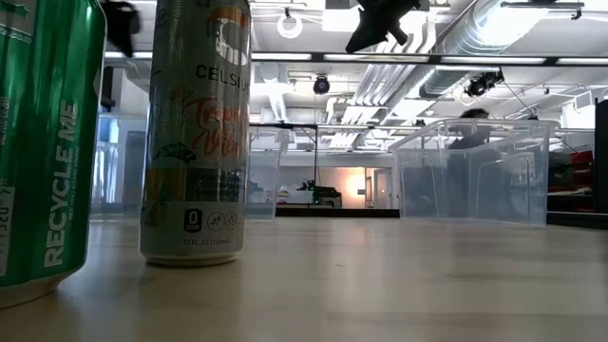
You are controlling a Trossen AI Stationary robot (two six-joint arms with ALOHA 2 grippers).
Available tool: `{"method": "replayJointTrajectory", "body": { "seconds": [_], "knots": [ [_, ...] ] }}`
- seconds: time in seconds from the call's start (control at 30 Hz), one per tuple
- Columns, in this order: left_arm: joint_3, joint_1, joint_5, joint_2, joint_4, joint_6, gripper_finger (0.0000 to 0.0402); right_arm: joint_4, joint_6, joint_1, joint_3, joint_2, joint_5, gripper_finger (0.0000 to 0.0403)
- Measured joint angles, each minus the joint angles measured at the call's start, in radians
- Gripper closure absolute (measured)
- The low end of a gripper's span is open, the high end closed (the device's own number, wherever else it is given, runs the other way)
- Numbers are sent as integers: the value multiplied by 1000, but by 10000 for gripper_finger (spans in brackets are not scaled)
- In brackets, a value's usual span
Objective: Sort soda cans
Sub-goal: Put the left green soda can into the right transparent bin
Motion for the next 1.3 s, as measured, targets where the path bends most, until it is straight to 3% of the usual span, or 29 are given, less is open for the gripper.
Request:
{"method": "replayJointTrajectory", "body": {
  "seconds": [0.1, 0.2, 0.47, 0.67, 0.73, 0.87, 1.13, 1.23, 1.3],
  "knots": [
    [4, -111, -56, 42, 8, -138, 3, 0, -1, -5, 0, 0, -25, 402],
    [46, -177, -76, 123, 12, -181, 3, 0, 2, -8, 0, 0, -58, 402],
    [197, -243, -56, 307, -130, -93, 3, 5, -33, 5, 0, 0, -328, 402],
    [224, -306, -136, 286, -152, 4, 3, 6, 79, 116, 0, -1, -379, 402],
    [223, -337, -181, 273, -181, 10, 3, 5, 115, 183, 0, -1, -352, 397],
    [223, -420, -235, 270, -190, 10, 3, -1, 183, 339, 0, -1, -191, 371],
    [223, -587, -360, 330, -76, -30, 3, -1, 423, 612, 0, 0, 118, 258],
    [179, -624, -378, 364, 17, -115, 3, -1, 473, 683, 0, 0, 203, 218],
    [106, -640, -382, 370, 161, -195, 3, -2, 485, 714, 0, 0, 237, 200]
  ]
}}
